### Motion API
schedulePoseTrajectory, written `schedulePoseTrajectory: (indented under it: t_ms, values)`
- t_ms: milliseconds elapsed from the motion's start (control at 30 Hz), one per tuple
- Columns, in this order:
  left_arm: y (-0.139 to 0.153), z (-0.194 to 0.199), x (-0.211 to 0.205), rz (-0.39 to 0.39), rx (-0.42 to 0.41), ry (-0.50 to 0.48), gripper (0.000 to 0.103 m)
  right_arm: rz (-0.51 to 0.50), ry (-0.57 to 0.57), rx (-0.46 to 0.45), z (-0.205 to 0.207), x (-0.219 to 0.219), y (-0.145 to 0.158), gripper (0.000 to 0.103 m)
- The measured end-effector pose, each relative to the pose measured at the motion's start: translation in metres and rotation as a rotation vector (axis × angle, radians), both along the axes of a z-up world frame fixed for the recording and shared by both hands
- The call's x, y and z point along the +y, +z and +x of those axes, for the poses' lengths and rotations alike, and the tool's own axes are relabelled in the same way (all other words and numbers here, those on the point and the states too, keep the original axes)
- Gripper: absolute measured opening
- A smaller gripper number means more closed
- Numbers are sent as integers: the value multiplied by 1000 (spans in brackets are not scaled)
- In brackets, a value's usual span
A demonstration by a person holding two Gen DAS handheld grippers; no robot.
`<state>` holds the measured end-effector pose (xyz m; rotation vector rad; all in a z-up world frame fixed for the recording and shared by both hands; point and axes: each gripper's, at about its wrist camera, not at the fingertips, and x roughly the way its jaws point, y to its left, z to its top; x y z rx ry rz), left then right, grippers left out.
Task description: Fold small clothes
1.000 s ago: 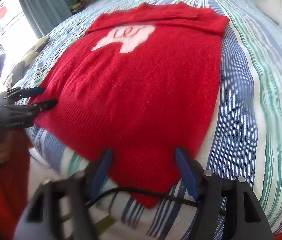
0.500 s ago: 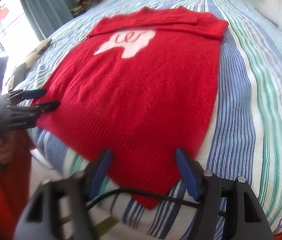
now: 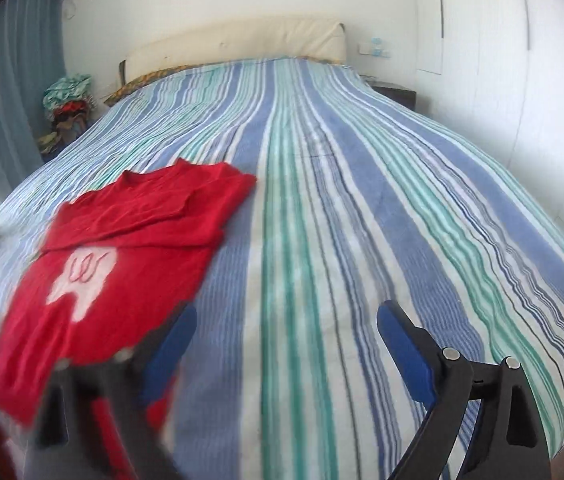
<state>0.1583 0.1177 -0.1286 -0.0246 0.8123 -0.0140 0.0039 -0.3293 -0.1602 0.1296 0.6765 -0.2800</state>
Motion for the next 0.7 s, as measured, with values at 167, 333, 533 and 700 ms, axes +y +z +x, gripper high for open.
schedulePoseTrajectory:
  t_ms: [167,333,533,700]
  values:
    - [-52,39,49,2,92,154,97,31,-213,79,21,-57,-42,99]
    - [-75,34,62,-92,105,180,102,116,-237,128,17,-78,-84,103]
    - [-76,33,54,-61,102,180,102,96,-237,106,12,-76,-87,103]
    - [-75,34,55,-56,104,181,102,87,-241,113,13,-75,-90,103]
